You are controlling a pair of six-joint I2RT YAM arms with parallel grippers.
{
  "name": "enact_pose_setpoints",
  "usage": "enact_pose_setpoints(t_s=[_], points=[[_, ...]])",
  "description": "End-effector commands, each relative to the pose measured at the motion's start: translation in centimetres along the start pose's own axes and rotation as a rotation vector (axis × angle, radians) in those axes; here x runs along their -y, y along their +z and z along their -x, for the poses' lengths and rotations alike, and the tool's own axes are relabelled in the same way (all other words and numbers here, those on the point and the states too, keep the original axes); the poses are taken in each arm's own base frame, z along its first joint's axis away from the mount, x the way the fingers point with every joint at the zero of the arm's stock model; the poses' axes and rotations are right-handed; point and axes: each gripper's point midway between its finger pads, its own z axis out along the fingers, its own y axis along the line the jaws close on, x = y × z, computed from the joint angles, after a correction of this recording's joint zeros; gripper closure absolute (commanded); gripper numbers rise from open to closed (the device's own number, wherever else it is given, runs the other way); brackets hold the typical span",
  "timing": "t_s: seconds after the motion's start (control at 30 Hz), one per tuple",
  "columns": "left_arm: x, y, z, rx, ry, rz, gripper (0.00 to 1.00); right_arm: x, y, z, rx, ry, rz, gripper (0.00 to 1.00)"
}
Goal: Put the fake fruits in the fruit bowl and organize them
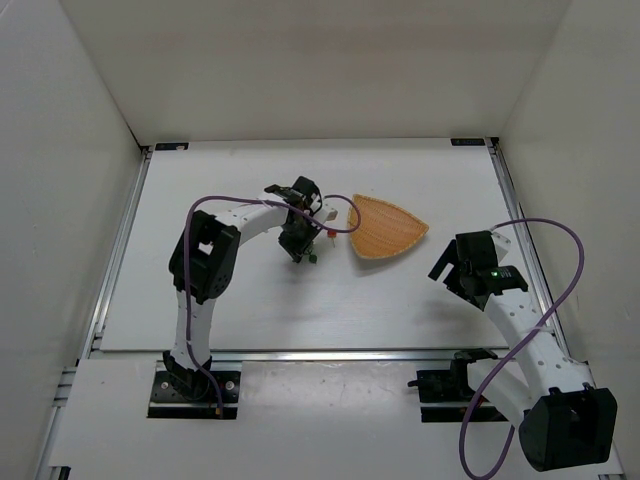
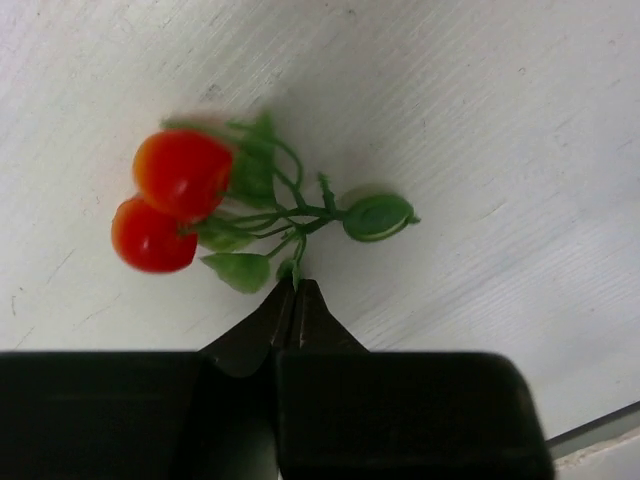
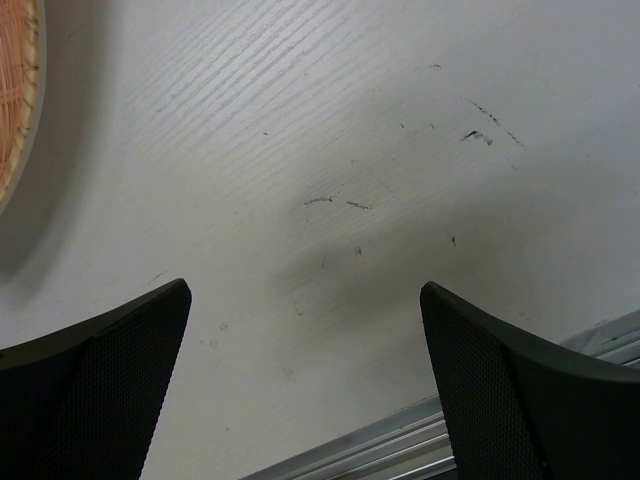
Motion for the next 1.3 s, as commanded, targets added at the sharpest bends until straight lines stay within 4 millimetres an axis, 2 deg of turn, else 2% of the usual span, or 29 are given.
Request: enact_pose_setpoints(t_s=[0.0,0.07,0.1,0.2,0.23,0.3,0.33,0.37,0.4,0.43,0.47,0.5,0.57,0.6,0.67,0.7,0.77,0.83,1.0,1.07,1.1,1.13,1.17,1.2,1.23,1.27], points=[[-0.7,-1.1,1.4,0.050,0.003,0.038,0.90,-0.5,-0.7,2.0,0.063,-0.010,0.004,0.00],[-0.4,-2.3,2.0,0.078,0.017,0.054,0.90,-0.5,-0.7,2.0,0.063,-0.010,0.004,0.00],[-0.4,-4.3,3.6,0.141,0.033,0.087,0.90,-0.8,-0.9,2.5,0.077,-0.005,0.015,0.00],[0.3,-8.1,6.9,0.244,0.099,0.161,0.90,-0.8,-0.9,2.5,0.077,-0.005,0.015,0.00],[0.8,-10.4,9.2,0.315,0.130,0.199,0.90,-0.9,-0.9,2.7,0.085,-0.002,0.021,0.00],[1.6,-12.8,11.6,0.393,0.165,0.216,0.90,-1.1,-0.9,2.6,0.080,-0.002,0.029,0.00],[2.5,-12.8,12.7,0.408,0.197,0.212,0.90,-1.0,-0.6,2.1,0.061,-0.008,0.025,0.00],[3.0,-14.4,14.7,0.466,0.217,0.218,0.90,-1.1,-0.5,2.2,0.067,-0.005,0.030,0.00],[3.1,-14.5,15.6,0.484,0.221,0.210,0.90,-1.3,-0.6,2.1,0.061,-0.005,0.039,0.00],[3.9,-13.0,16.6,0.479,0.249,0.195,0.90,-1.3,-0.4,2.0,0.053,-0.008,0.033,0.00],[5.1,-13.7,18.3,0.523,0.280,0.175,0.90,-1.2,-0.2,1.9,0.046,-0.011,0.027,0.00],[5.0,-13.3,19.0,0.528,0.280,0.176,0.90,-1.3,-0.4,2.4,0.057,0.001,0.028,0.00],[6.9,-11.6,20.7,0.540,0.313,0.122,0.90,-1.5,-0.3,2.6,0.053,0.000,0.026,0.00],[7.0,-11.1,21.4,0.552,0.316,0.114,0.90,-1.5,-0.5,2.8,0.053,0.000,0.026,0.00],[7.9,-9.1,22.0,0.545,0.331,0.082,0.90,-1.6,-0.9,3.5,0.061,0.010,0.024,0.00],[8.8,-8.8,22.5,0.557,0.347,0.062,0.90,-1.8,-1.1,3.8,0.068,0.013,0.029,0.00],[9.2,-7.2,23.1,0.563,0.354,0.037,0.90,-1.9,-1.4,4.5,0.080,0.015,0.023,0.00],[10.5,-6.6,23.8,0.579,0.384,0.029,0.90,-2.0,-1.6,5.0,0.095,0.010,0.022,0.00],[11.0,-5.6,23.9,0.574,0.392,0.024,0.85,-1.8,-2.2,5.5,0.111,0.004,0.017,0.00],[11.2,-5.9,23.6,0.572,0.395,0.014,0.61,-2.0,-2.4,5.6,0.114,0.007,0.030,0.00],[11.0,-7.0,23.6,0.586,0.392,0.029,0.39,-1.9,-2.4,5.6,0.114,-0.007,0.030,0.00],[10.8,-7.5,23.5,0.588,0.387,0.046,0.06,-1.8,-2.4,5.6,0.115,-0.028,0.029,0.00],[11.1,-7.9,23.4,0.589,0.381,0.055,0.00,-2.1,-2.7,5.8,0.130,-0.043,0.045,0.00],[11.1,-10.1,23.7,0.626,0.379,0.073,0.00,-2.3,-2.7,6.0,0.140,-0.053,0.051,0.00],[10.8,-10.6,23.3,0.624,0.344,0.086,0.00,-2.6,-2.8,5.8,0.138,-0.083,0.061,0.00],[10.6,-11.7,23.3,0.638,0.329,0.099,0.00,-3.3,-3.3,6.4,0.165,-0.124,0.082,0.00]])
